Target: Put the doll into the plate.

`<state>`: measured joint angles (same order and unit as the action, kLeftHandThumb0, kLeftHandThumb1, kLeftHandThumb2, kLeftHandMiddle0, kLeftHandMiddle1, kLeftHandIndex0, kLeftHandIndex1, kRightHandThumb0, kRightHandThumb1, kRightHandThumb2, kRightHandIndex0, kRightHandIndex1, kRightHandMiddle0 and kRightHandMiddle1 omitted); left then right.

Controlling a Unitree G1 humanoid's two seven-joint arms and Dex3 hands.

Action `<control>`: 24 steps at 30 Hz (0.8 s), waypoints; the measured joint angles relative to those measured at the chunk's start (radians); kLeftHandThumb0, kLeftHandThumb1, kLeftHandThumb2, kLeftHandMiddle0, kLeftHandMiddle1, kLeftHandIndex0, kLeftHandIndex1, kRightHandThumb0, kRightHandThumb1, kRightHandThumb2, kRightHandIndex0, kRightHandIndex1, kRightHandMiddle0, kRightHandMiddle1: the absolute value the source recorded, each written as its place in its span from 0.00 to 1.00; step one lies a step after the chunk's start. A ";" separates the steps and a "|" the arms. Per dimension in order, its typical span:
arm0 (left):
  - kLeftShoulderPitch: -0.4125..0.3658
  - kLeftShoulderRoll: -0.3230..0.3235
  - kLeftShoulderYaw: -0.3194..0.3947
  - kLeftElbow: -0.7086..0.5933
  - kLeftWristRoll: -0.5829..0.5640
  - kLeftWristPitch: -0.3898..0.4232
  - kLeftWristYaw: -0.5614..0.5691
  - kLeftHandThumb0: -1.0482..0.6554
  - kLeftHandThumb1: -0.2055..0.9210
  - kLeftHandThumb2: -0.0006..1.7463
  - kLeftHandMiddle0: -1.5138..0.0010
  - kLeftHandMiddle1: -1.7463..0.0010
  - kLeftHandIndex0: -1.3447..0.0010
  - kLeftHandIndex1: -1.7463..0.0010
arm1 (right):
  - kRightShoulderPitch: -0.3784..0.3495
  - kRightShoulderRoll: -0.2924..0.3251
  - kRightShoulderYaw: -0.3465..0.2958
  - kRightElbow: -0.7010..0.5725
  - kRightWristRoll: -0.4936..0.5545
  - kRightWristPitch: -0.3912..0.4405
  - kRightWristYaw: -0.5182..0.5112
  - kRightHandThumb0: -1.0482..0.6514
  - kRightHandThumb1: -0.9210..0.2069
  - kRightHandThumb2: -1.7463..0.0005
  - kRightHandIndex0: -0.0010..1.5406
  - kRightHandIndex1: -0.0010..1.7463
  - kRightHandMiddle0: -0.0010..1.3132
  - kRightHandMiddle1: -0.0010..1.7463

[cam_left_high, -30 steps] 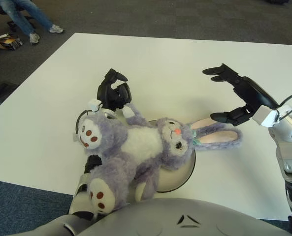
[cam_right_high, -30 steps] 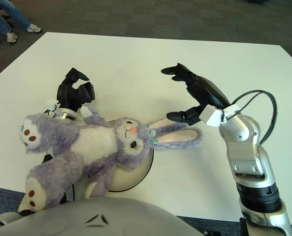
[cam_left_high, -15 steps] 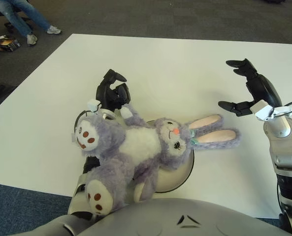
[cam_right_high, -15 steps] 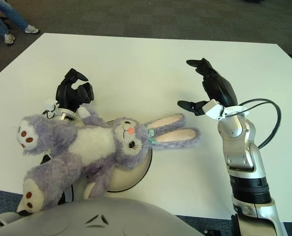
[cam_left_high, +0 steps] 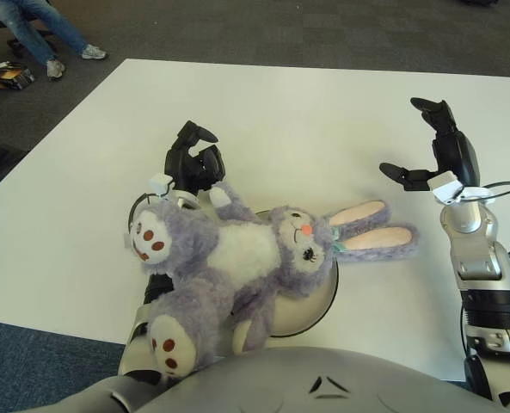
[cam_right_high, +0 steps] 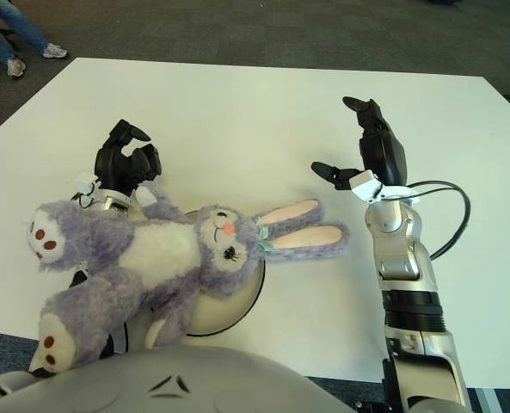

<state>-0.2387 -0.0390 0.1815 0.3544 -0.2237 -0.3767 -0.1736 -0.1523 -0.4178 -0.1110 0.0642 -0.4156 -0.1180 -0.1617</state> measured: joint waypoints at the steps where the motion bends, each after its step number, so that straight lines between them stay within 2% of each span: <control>1: 0.001 0.000 0.000 -0.002 0.001 0.002 0.003 0.35 0.55 0.69 0.26 0.00 0.60 0.00 | -0.001 0.001 0.000 0.011 0.000 0.000 -0.007 0.29 0.61 0.45 0.11 0.22 0.00 0.41; 7: 0.007 0.001 0.000 -0.012 0.004 0.019 0.020 0.35 0.56 0.68 0.27 0.00 0.61 0.00 | -0.033 0.025 -0.009 0.061 0.015 0.004 -0.048 0.31 0.51 0.47 0.11 0.37 0.00 0.49; 13: 0.009 0.001 0.000 -0.021 0.011 0.030 0.030 0.35 0.56 0.68 0.27 0.00 0.61 0.00 | -0.073 0.043 -0.023 0.108 0.042 0.011 -0.081 0.28 0.39 0.51 0.10 0.48 0.00 0.59; 16: 0.010 0.001 0.000 -0.025 0.015 0.040 0.035 0.35 0.55 0.68 0.27 0.00 0.61 0.00 | -0.084 0.057 -0.028 0.137 0.065 0.009 -0.092 0.27 0.34 0.52 0.11 0.56 0.00 0.65; 20: 0.011 0.002 0.001 -0.031 0.019 0.049 0.044 0.35 0.55 0.69 0.28 0.00 0.60 0.00 | -0.088 0.085 -0.034 0.171 0.109 0.004 -0.098 0.28 0.33 0.52 0.11 0.59 0.00 0.69; 24: 0.011 0.002 0.002 -0.036 0.020 0.063 0.050 0.35 0.55 0.69 0.28 0.00 0.60 0.00 | -0.088 0.107 -0.035 0.196 0.136 -0.010 -0.102 0.27 0.33 0.52 0.11 0.57 0.00 0.71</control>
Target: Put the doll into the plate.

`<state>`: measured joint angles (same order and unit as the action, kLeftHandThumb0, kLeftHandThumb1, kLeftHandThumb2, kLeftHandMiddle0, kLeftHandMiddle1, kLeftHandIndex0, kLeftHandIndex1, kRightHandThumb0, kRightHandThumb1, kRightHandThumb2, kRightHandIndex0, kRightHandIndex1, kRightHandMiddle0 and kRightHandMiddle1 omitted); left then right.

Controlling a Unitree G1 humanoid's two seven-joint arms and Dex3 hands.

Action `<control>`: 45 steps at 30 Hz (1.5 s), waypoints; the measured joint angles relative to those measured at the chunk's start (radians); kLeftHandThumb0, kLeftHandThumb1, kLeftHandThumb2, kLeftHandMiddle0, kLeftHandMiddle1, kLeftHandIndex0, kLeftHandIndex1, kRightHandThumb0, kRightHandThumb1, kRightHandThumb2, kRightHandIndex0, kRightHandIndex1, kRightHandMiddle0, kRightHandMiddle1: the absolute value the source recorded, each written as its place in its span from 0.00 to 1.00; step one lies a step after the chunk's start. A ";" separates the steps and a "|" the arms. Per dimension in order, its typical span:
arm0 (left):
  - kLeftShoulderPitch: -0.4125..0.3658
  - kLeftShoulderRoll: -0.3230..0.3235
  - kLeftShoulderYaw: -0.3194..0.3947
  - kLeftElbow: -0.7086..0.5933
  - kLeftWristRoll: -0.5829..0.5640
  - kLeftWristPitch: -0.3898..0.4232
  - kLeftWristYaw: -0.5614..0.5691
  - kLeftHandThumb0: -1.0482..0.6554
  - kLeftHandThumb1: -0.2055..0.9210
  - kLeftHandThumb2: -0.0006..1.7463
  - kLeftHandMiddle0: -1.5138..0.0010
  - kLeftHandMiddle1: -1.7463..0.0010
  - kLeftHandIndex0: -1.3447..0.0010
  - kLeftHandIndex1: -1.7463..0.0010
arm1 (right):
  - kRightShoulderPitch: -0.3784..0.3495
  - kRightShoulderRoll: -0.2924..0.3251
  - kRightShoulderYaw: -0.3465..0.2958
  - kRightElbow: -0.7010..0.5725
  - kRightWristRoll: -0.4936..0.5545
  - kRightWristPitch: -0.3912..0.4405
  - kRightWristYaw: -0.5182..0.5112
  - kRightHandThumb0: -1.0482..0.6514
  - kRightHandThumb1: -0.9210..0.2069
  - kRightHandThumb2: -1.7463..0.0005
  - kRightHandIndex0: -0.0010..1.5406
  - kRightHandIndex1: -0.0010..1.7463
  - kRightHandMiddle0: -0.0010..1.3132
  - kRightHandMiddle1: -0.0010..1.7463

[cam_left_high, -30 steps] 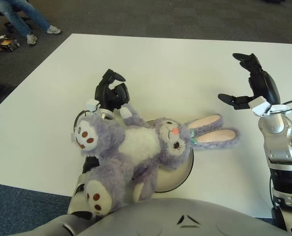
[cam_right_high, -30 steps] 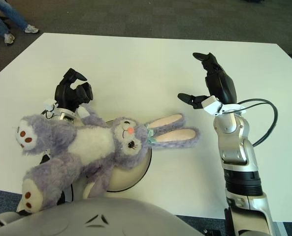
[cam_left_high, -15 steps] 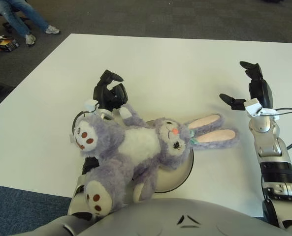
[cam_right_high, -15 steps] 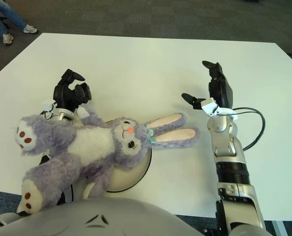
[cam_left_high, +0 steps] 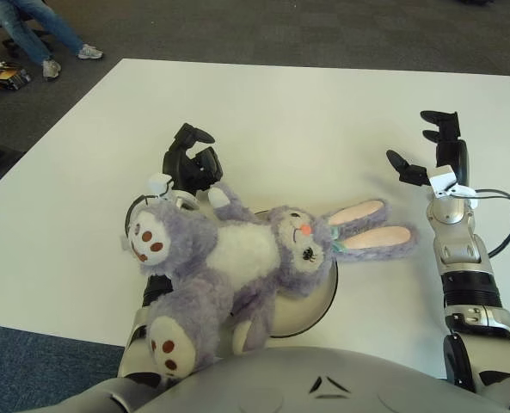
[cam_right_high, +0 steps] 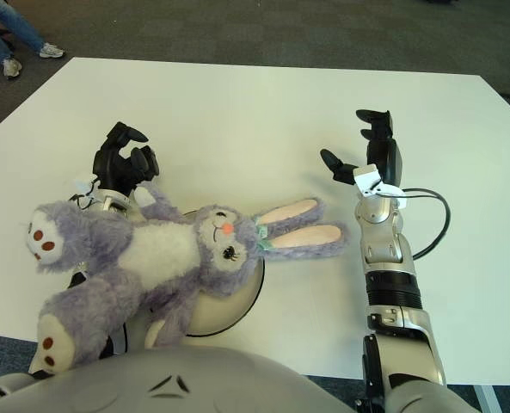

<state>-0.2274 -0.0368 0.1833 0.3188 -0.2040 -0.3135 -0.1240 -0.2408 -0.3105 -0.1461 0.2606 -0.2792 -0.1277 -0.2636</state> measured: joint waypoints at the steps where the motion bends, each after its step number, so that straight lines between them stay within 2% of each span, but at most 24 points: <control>1: 0.000 0.000 0.000 -0.001 0.000 0.003 0.002 0.35 0.55 0.69 0.29 0.00 0.60 0.00 | 0.000 0.005 -0.001 0.005 0.003 -0.004 -0.002 0.27 0.33 0.52 0.12 0.56 0.00 0.72; 7: 0.002 0.000 0.000 -0.005 0.001 0.012 0.006 0.35 0.55 0.69 0.30 0.00 0.60 0.00 | -0.002 0.023 -0.002 0.025 0.018 -0.022 -0.026 0.22 0.27 0.56 0.12 0.50 0.03 0.72; 18: 0.003 0.000 0.000 -0.007 0.012 0.017 0.015 0.36 0.57 0.67 0.31 0.00 0.61 0.00 | -0.017 0.031 -0.003 0.105 0.020 -0.067 -0.079 0.16 0.22 0.62 0.05 0.46 0.08 0.75; 25: 0.003 0.002 -0.002 -0.007 0.012 0.017 0.014 0.36 0.58 0.66 0.31 0.00 0.62 0.00 | -0.040 0.033 -0.001 0.204 0.019 -0.100 -0.115 0.14 0.17 0.66 0.04 0.51 0.06 0.76; 31: 0.003 0.002 -0.003 -0.007 0.012 0.017 0.013 0.36 0.58 0.66 0.31 0.00 0.63 0.00 | -0.053 0.034 0.000 0.255 0.019 -0.106 -0.129 0.14 0.17 0.67 0.06 0.54 0.06 0.77; 35: 0.003 0.003 -0.004 -0.007 0.012 0.018 0.013 0.36 0.58 0.66 0.31 0.00 0.63 0.00 | -0.061 0.034 0.001 0.277 0.019 -0.106 -0.138 0.16 0.19 0.65 0.08 0.60 0.07 0.77; 38: 0.003 0.004 -0.004 -0.007 0.012 0.019 0.013 0.36 0.58 0.66 0.31 0.00 0.62 0.00 | -0.067 0.034 0.001 0.290 0.024 -0.106 -0.139 0.21 0.26 0.59 0.14 0.79 0.10 0.80; 39: 0.004 0.004 -0.004 -0.007 0.012 0.019 0.013 0.36 0.58 0.66 0.30 0.00 0.62 0.00 | -0.071 0.035 0.000 0.296 0.030 -0.107 -0.138 0.23 0.28 0.56 0.20 0.87 0.11 0.81; 40: 0.004 0.004 -0.004 -0.007 0.012 0.020 0.013 0.36 0.58 0.66 0.30 0.00 0.62 0.00 | -0.076 0.036 -0.002 0.303 0.037 -0.108 -0.136 0.26 0.31 0.54 0.30 0.92 0.14 0.82; 41: 0.004 0.004 -0.004 -0.007 0.012 0.020 0.013 0.36 0.57 0.67 0.30 0.00 0.62 0.00 | -0.082 0.037 -0.004 0.310 0.046 -0.109 -0.132 0.27 0.32 0.52 0.37 0.95 0.15 0.83; 43: 0.004 0.005 -0.004 -0.007 0.012 0.020 0.013 0.36 0.57 0.67 0.30 0.00 0.62 0.00 | -0.093 0.040 -0.011 0.324 0.071 -0.112 -0.119 0.33 0.27 0.55 0.46 0.97 0.24 0.87; 45: 0.004 0.005 -0.004 -0.007 0.012 0.020 0.013 0.36 0.57 0.67 0.30 0.00 0.62 0.00 | -0.101 0.042 -0.019 0.330 0.090 -0.116 -0.112 0.36 0.25 0.56 0.52 0.99 0.30 0.89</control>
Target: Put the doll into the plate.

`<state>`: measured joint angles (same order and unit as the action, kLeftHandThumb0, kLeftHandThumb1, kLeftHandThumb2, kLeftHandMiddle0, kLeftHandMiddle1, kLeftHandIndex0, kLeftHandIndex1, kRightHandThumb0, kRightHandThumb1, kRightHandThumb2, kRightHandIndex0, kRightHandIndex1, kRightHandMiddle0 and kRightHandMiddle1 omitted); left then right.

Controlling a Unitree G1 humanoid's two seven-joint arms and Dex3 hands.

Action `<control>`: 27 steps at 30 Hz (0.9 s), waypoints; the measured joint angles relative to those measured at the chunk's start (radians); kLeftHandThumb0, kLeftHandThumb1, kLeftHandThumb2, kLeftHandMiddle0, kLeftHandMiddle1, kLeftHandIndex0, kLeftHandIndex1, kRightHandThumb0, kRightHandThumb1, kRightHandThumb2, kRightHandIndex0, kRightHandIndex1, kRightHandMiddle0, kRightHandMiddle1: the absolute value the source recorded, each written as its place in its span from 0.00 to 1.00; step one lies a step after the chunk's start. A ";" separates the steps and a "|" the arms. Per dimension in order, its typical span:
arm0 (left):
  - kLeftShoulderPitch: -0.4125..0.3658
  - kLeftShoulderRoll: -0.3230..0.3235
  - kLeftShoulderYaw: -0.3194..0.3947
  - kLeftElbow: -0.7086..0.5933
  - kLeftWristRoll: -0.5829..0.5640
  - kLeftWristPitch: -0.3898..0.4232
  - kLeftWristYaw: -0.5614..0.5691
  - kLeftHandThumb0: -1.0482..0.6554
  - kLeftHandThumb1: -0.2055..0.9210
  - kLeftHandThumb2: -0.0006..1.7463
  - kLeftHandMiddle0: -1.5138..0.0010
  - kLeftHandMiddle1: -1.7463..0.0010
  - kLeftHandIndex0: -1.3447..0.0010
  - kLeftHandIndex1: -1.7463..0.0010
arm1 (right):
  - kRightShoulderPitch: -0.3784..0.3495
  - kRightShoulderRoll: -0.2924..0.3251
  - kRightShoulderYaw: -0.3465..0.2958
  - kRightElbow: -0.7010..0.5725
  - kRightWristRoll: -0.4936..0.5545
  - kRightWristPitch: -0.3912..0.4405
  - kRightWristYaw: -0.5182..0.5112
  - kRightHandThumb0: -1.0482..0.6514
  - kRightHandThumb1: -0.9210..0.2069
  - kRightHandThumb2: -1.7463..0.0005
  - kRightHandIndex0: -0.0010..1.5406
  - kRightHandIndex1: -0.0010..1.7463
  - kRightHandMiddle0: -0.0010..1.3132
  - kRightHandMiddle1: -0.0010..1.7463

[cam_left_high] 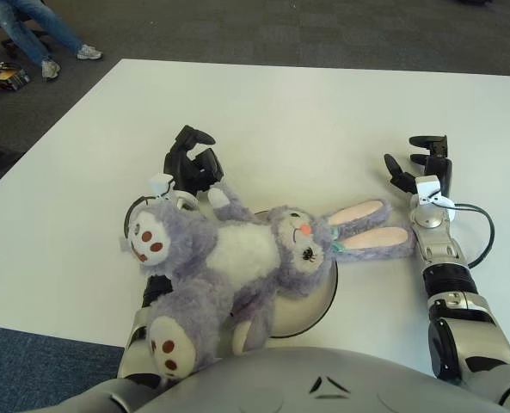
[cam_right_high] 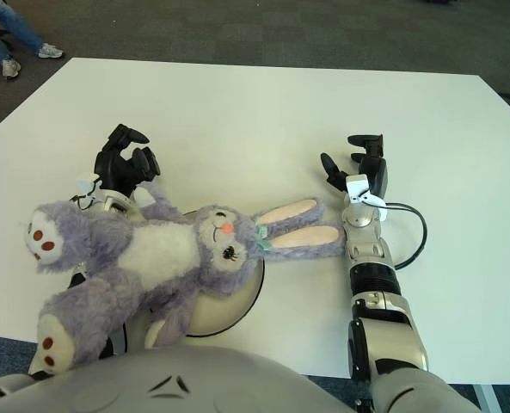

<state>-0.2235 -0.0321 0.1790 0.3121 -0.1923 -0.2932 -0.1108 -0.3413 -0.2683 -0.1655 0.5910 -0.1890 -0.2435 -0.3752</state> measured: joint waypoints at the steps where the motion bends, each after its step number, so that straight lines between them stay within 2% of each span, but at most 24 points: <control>1: 0.000 0.000 0.000 0.000 0.000 0.000 0.000 0.36 0.57 0.67 0.30 0.00 0.62 0.00 | -0.003 0.000 -0.003 0.002 0.008 -0.002 0.005 0.37 0.26 0.54 0.55 0.99 0.32 0.90; 5: 0.000 0.000 0.000 0.000 -0.001 0.001 -0.003 0.36 0.57 0.67 0.30 0.00 0.62 0.00 | -0.001 0.001 -0.006 -0.012 0.020 0.004 0.012 0.38 0.30 0.50 0.62 1.00 0.36 0.93; 11: 0.000 0.002 0.002 0.000 -0.003 0.004 -0.005 0.36 0.57 0.67 0.30 0.00 0.61 0.00 | 0.006 0.007 0.001 -0.048 0.020 0.022 0.031 0.37 0.35 0.44 0.67 1.00 0.39 0.94; 18: 0.000 0.002 0.002 -0.002 -0.005 0.006 -0.005 0.36 0.57 0.67 0.30 0.00 0.62 0.00 | 0.009 0.010 0.008 -0.063 0.026 0.020 0.060 0.36 0.39 0.40 0.68 1.00 0.40 0.96; 27: 0.001 0.002 0.002 -0.003 -0.005 0.006 -0.005 0.36 0.57 0.67 0.30 0.00 0.62 0.00 | 0.021 0.024 -0.008 -0.069 0.105 -0.008 0.129 0.36 0.43 0.34 0.67 1.00 0.40 0.99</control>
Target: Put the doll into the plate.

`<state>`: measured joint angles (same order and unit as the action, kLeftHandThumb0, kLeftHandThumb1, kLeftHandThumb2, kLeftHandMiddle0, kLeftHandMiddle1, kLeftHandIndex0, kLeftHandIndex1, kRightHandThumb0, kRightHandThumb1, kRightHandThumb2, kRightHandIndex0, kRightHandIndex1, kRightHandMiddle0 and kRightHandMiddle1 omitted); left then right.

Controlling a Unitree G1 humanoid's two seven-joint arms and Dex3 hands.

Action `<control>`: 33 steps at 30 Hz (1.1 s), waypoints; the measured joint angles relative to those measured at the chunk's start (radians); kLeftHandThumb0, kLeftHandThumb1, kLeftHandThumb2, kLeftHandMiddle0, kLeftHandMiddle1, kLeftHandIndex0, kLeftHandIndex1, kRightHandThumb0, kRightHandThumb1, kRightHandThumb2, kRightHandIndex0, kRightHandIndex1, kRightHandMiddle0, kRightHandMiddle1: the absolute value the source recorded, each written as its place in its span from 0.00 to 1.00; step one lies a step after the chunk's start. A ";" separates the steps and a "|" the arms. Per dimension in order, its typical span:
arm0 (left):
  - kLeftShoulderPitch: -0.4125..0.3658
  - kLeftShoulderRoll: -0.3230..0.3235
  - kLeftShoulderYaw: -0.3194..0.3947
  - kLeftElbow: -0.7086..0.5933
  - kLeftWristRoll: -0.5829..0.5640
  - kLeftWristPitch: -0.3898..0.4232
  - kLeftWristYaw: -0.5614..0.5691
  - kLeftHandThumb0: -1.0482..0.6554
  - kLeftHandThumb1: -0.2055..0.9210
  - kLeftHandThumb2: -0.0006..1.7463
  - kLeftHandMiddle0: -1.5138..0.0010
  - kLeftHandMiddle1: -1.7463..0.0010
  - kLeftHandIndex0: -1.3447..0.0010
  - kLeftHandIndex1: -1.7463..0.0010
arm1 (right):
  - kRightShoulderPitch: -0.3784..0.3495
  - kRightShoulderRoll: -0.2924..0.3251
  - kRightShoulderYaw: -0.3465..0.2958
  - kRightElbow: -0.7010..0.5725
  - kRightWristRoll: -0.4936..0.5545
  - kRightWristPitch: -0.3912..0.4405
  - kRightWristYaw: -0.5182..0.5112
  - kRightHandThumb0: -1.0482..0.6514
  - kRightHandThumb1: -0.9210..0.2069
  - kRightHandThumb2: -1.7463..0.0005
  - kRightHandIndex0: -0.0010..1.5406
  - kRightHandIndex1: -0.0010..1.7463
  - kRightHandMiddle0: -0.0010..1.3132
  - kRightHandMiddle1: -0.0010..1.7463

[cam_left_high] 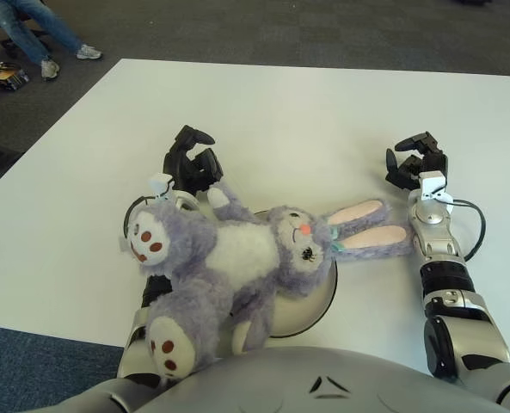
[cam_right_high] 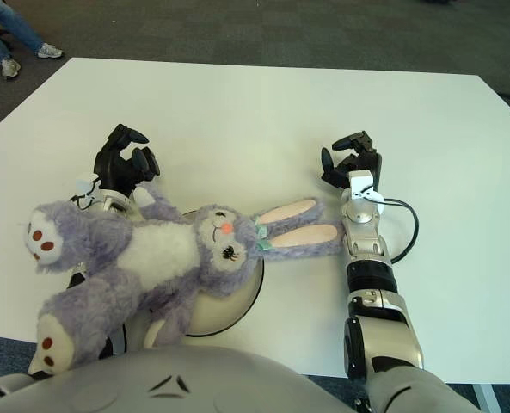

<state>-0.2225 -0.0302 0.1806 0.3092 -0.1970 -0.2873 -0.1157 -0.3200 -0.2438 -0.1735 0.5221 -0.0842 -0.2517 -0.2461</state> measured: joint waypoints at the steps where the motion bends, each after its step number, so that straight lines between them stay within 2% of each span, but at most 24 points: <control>1: 0.000 0.000 0.000 0.000 0.000 0.000 0.000 0.36 0.57 0.67 0.30 0.00 0.62 0.00 | 0.002 0.001 -0.001 -0.002 0.005 -0.002 0.006 0.36 0.43 0.34 0.67 1.00 0.40 0.99; 12: 0.000 0.000 0.000 0.000 0.000 0.000 0.000 0.36 0.57 0.67 0.29 0.00 0.62 0.00 | 0.023 0.008 -0.013 -0.022 0.051 -0.015 0.047 0.35 0.47 0.30 0.68 1.00 0.42 1.00; 22: 0.001 0.000 -0.001 -0.001 0.000 0.000 0.000 0.36 0.57 0.67 0.29 0.00 0.62 0.00 | 0.030 0.022 -0.031 -0.047 0.096 0.013 0.081 0.33 0.56 0.23 0.67 1.00 0.48 1.00; 33: 0.004 0.000 -0.002 -0.010 0.000 0.001 -0.001 0.36 0.56 0.67 0.29 0.00 0.61 0.00 | 0.032 0.062 -0.068 -0.090 0.137 0.078 0.054 0.30 0.68 0.13 0.77 1.00 0.57 1.00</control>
<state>-0.2181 -0.0298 0.1781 0.2994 -0.1971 -0.2861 -0.1164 -0.2881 -0.1815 -0.2419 0.4323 0.0529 -0.1733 -0.1926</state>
